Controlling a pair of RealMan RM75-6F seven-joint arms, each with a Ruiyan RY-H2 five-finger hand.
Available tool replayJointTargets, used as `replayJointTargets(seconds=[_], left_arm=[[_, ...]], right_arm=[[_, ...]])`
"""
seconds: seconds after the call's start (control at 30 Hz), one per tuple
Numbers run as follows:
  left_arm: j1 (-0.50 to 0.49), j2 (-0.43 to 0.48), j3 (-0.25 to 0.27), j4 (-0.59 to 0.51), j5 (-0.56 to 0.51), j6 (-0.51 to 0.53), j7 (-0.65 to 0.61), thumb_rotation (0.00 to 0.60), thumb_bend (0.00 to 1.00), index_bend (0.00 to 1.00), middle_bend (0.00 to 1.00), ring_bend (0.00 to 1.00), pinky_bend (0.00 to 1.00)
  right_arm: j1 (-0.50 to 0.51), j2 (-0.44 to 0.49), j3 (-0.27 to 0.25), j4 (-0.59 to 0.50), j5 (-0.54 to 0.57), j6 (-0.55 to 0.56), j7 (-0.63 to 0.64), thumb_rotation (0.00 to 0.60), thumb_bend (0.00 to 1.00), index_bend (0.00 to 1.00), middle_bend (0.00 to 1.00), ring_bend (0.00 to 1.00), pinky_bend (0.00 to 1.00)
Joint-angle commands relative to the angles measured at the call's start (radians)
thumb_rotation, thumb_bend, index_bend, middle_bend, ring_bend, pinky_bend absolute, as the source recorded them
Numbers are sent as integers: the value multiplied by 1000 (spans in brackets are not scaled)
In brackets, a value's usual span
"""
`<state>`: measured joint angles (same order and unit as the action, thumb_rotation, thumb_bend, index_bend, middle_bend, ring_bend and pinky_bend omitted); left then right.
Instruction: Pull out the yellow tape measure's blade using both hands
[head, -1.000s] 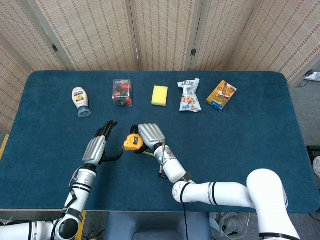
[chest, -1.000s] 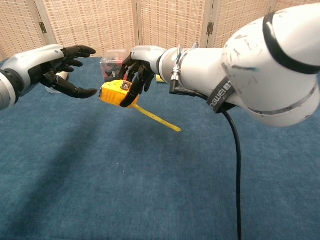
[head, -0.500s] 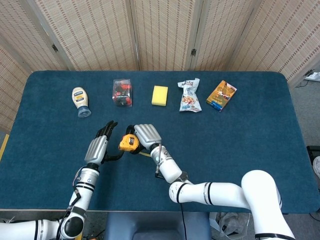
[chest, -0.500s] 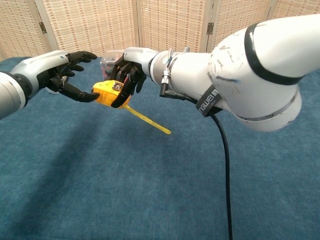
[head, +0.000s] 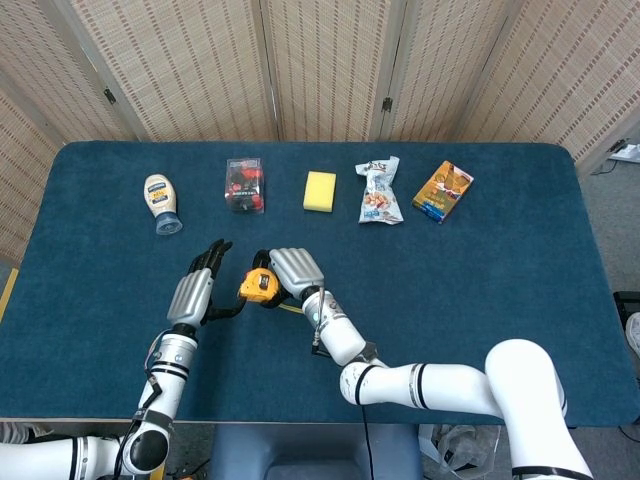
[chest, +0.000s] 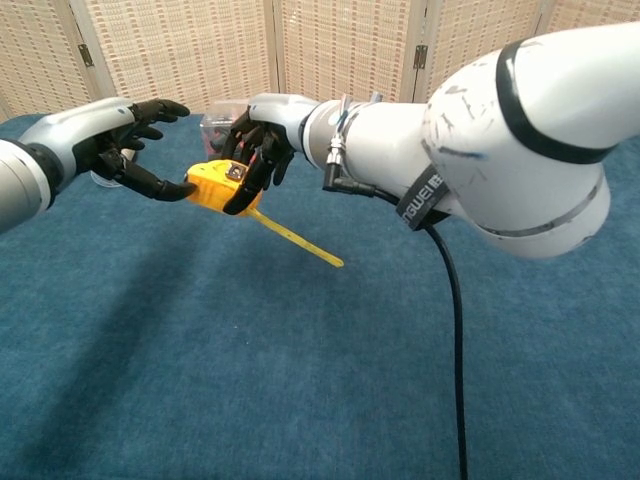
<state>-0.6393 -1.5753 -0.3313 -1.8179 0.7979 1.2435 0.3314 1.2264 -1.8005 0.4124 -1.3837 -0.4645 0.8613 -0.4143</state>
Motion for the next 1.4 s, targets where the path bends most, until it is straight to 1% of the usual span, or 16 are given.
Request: replayJointTargets(seconds=[0.03, 0.13, 0.37, 0.67, 0.9, 0.97, 1.07, 1.27, 1.4], left_arm=[[-1, 1, -3, -2, -6, 1, 0, 600, 351, 0, 0, 0, 46], [-2, 6, -3, -4, -12, 1, 5, 600, 355, 0, 0, 0, 47], [1, 16, -5, -7, -27, 4, 3, 600, 428, 0, 0, 0, 47], [2, 35, -5, -16, -37, 9, 12, 600, 444, 0, 0, 0, 47], [4, 51, -6, -19, -46, 2, 6, 600, 482, 8, 0, 0, 47], [5, 56, -6, -22, -48, -4, -2, 600, 498, 68, 0, 0, 47], [5, 60, -5, -22, -51, -9, -6, 600, 530, 257, 0, 0, 47], [5, 65, -7, -22, -57, -21, -23, 600, 593, 508, 1, 0, 47], [4, 68, -6, -20, -58, -25, -29, 600, 622, 585, 39, 0, 47]], right_arm=[[1, 1, -2, -1, 1, -2, 1, 600, 182, 632, 545, 501, 351], [1, 4, -5, -2, 1, -2, 1, 600, 183, 632, 545, 501, 351], [-1, 18, -11, -13, 7, -7, 1, 600, 183, 633, 545, 506, 350], [-4, 30, -15, -17, 10, -11, 10, 600, 183, 633, 545, 510, 350], [-8, 47, -17, -30, 10, -9, 15, 600, 182, 634, 545, 511, 350], [-8, 50, -17, -33, 11, -9, 16, 600, 183, 634, 545, 512, 350], [-8, 54, -17, -36, 11, -8, 19, 600, 183, 634, 545, 512, 350], [-7, 63, -19, -41, 15, -4, 17, 600, 183, 633, 545, 513, 350], [-6, 67, -19, -41, 19, -2, 17, 600, 183, 634, 545, 514, 350]])
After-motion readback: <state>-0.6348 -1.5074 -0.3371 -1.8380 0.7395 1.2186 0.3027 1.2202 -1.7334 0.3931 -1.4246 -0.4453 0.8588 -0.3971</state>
